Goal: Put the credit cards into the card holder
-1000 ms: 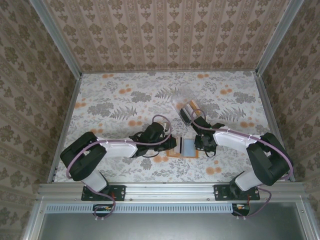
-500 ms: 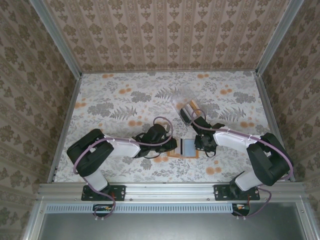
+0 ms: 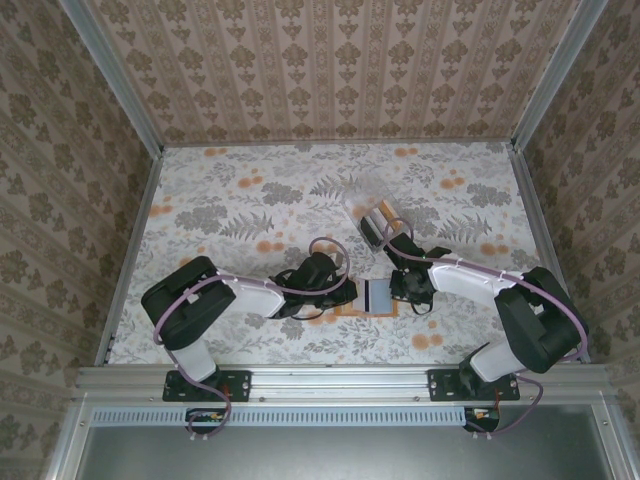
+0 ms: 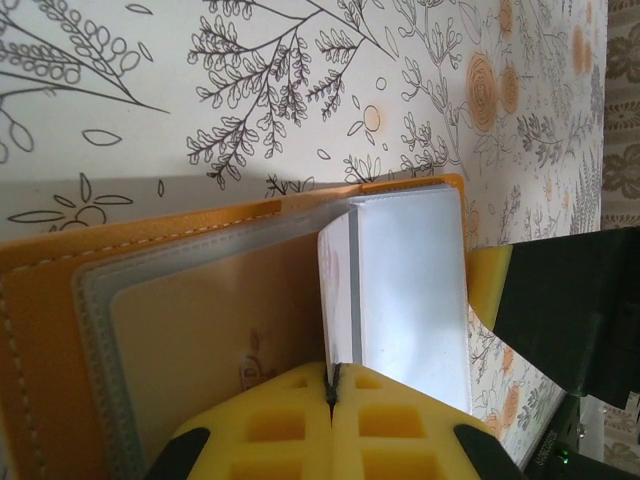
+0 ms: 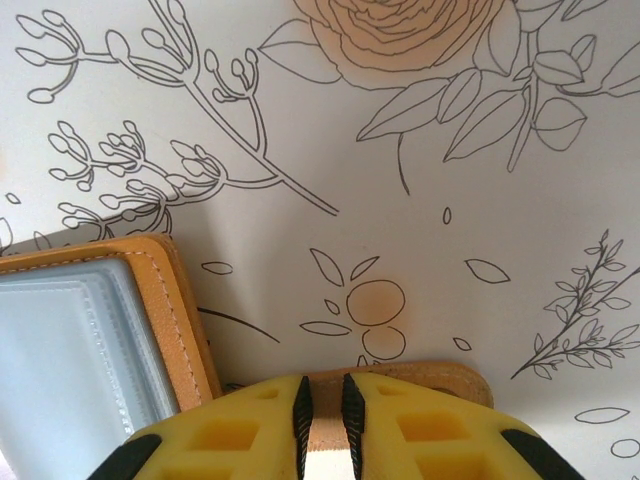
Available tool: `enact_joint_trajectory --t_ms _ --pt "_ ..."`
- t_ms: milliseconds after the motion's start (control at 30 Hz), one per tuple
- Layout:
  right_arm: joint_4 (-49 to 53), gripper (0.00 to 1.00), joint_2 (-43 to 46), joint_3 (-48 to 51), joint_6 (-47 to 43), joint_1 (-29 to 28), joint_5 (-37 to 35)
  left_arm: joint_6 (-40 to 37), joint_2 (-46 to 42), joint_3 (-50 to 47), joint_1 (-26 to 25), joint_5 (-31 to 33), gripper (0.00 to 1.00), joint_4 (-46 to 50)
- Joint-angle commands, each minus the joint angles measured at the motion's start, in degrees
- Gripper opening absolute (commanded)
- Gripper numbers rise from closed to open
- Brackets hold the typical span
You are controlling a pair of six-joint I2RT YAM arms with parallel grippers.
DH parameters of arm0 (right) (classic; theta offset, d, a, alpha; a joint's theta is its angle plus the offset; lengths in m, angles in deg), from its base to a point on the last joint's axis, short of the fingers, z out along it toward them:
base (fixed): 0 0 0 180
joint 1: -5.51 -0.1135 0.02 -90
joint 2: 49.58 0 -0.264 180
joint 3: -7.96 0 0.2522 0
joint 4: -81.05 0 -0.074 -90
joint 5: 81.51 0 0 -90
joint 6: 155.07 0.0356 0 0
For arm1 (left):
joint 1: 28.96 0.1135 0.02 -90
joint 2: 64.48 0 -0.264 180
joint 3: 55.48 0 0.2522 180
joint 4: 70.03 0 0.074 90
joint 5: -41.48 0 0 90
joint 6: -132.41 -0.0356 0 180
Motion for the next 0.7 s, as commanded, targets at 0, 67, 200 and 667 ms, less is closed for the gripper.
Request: enact_joint_trajectory --t_ms 0,67,200,667 --pt "-3.8 0.23 -3.23 3.57 1.02 -0.19 5.13 1.41 1.42 -0.47 -0.98 0.29 0.0 1.97" --pt "-3.8 0.23 -2.82 3.75 1.19 -0.19 5.47 2.17 0.54 -1.48 -1.01 1.14 0.0 1.85" --pt "-3.16 0.24 -1.44 3.54 1.02 -0.15 5.56 3.06 -0.37 -2.43 -1.03 2.71 0.0 2.05" --pt "0.71 0.38 9.54 -2.07 -4.36 -0.11 5.9 2.59 -0.11 -2.12 -0.85 2.31 0.0 1.84"
